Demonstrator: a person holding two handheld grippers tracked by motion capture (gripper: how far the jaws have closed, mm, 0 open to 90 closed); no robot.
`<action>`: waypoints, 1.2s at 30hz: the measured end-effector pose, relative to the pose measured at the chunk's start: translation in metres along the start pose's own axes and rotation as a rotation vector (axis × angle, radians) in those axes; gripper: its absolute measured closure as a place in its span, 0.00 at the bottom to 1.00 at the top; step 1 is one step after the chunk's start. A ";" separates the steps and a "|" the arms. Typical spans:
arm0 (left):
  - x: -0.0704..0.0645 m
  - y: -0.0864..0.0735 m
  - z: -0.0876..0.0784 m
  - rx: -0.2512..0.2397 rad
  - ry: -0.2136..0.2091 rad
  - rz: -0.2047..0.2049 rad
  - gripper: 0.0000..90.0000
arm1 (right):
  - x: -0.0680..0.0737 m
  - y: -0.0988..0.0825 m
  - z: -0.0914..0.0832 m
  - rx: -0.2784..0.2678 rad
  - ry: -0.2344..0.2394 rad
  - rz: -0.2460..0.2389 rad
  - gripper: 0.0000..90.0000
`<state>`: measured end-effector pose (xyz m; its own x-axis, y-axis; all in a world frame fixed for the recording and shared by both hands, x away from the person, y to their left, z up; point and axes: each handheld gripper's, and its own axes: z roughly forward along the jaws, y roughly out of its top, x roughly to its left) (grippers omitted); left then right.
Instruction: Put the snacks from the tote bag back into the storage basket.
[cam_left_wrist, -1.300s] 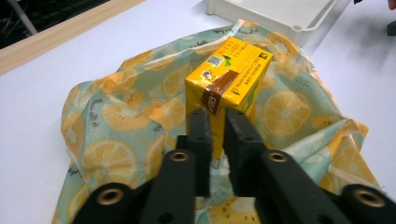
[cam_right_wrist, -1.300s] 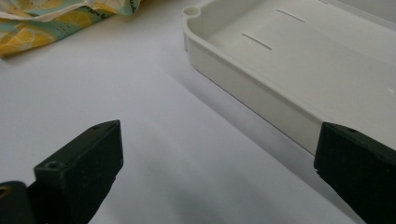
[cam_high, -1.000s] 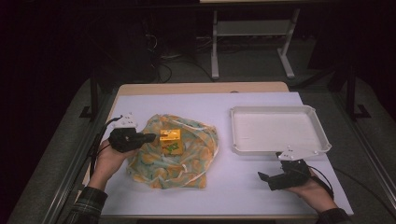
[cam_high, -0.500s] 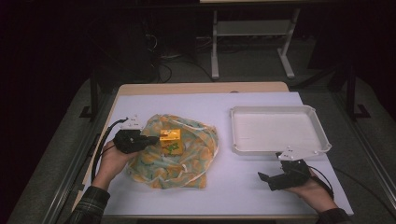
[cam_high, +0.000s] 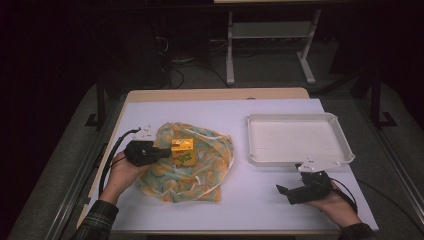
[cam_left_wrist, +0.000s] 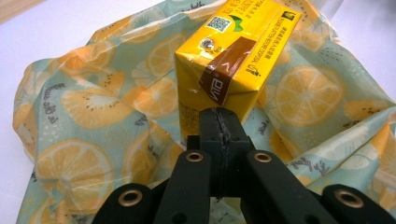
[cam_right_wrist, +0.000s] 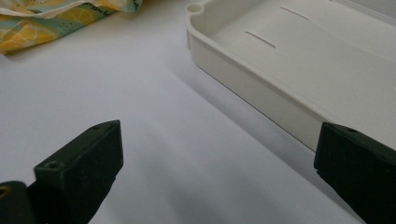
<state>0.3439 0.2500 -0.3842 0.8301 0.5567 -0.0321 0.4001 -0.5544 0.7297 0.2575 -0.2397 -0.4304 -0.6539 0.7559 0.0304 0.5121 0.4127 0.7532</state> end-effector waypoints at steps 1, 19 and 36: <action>0.000 0.000 0.000 0.001 -0.002 0.001 1.00 | 0.000 0.000 0.000 0.000 -0.001 -0.001 0.01; -0.009 0.003 0.000 0.017 -0.025 0.016 1.00 | 0.000 0.000 0.000 0.006 0.004 0.000 0.01; -0.021 0.007 0.002 0.017 -0.045 0.041 1.00 | 0.000 -0.001 0.000 0.013 0.010 -0.006 0.01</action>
<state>0.3301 0.2338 -0.3796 0.8621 0.5056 -0.0334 0.3718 -0.5866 0.7195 0.2571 -0.2394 -0.4313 -0.6622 0.7486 0.0324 0.5152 0.4235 0.7451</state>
